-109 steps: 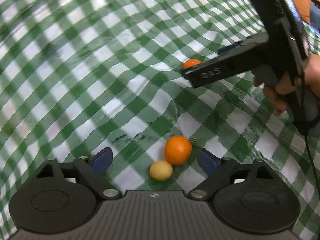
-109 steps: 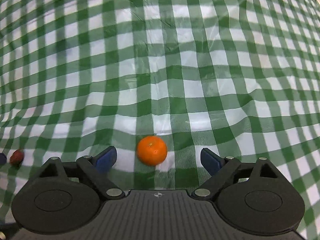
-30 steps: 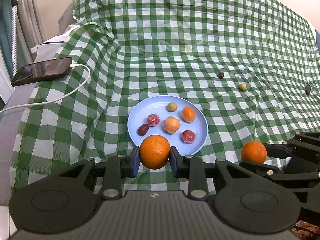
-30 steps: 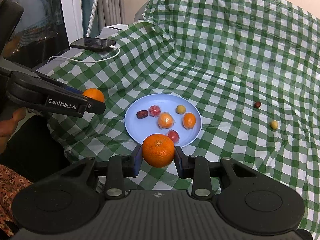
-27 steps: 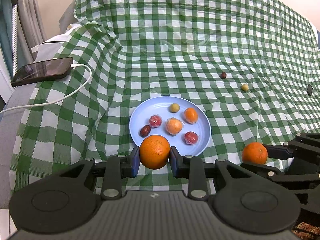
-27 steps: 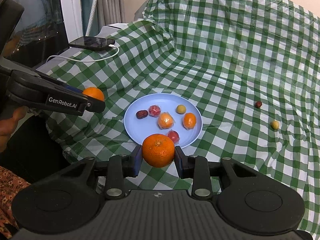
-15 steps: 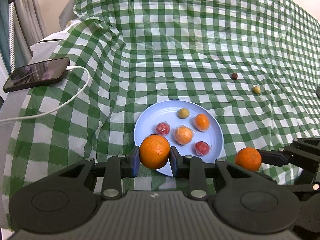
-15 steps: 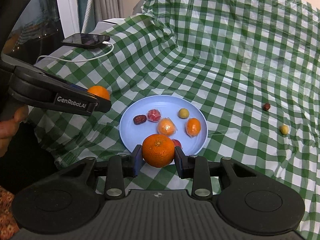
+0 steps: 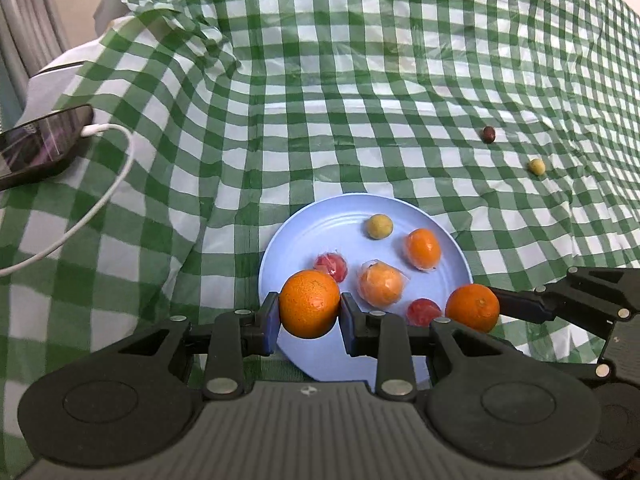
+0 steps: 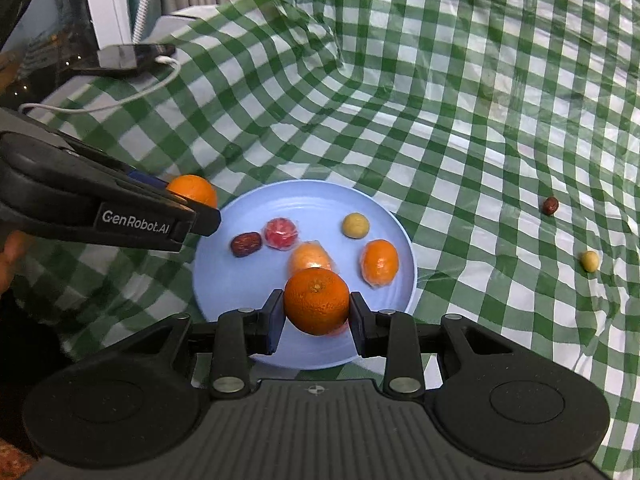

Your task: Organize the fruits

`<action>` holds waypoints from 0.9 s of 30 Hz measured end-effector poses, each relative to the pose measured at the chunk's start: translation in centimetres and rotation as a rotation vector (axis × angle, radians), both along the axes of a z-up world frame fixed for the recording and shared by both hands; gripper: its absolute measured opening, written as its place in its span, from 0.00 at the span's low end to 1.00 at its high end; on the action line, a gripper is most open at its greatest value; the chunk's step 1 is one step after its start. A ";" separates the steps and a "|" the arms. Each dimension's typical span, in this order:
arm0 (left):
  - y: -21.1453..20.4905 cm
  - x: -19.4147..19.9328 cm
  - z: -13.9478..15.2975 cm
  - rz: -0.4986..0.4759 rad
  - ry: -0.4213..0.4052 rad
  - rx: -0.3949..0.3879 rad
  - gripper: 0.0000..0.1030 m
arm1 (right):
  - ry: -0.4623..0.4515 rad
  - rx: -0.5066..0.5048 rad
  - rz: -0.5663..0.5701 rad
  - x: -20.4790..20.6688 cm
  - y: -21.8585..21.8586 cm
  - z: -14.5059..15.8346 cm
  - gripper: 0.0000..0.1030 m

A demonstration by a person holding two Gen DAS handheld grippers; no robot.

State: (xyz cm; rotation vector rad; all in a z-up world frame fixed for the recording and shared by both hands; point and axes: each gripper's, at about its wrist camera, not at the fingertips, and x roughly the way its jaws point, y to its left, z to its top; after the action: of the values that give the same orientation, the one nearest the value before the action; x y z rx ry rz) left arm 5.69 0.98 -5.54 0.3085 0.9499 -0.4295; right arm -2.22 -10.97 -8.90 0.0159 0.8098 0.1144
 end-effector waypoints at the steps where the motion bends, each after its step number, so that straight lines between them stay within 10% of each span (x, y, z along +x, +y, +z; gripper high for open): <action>1: -0.2 0.3 -0.3 -0.003 0.003 0.003 0.33 | 0.005 -0.001 -0.002 0.3 -0.1 -0.3 0.34; 14: -1.8 2.3 -3.4 -0.050 0.040 0.059 0.35 | 0.057 -0.007 0.002 3.4 -0.9 -2.4 0.36; 18: -1.5 2.1 -2.5 -0.059 -0.011 0.024 0.96 | 0.040 -0.007 0.023 4.0 -1.1 -2.1 0.60; 21: -1.1 1.3 -1.2 -0.086 -0.066 -0.009 1.00 | 0.007 -0.041 0.031 3.3 -0.9 -1.1 0.83; 27: 0.4 -1.6 -0.3 -0.080 -0.047 0.017 1.00 | 0.052 -0.049 0.006 -0.6 -0.9 0.3 0.95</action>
State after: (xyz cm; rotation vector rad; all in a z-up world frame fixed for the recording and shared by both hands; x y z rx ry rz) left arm 4.06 1.34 -5.82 0.3713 0.8980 -0.4852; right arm -2.79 -11.87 -8.60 -0.0303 0.8642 0.1000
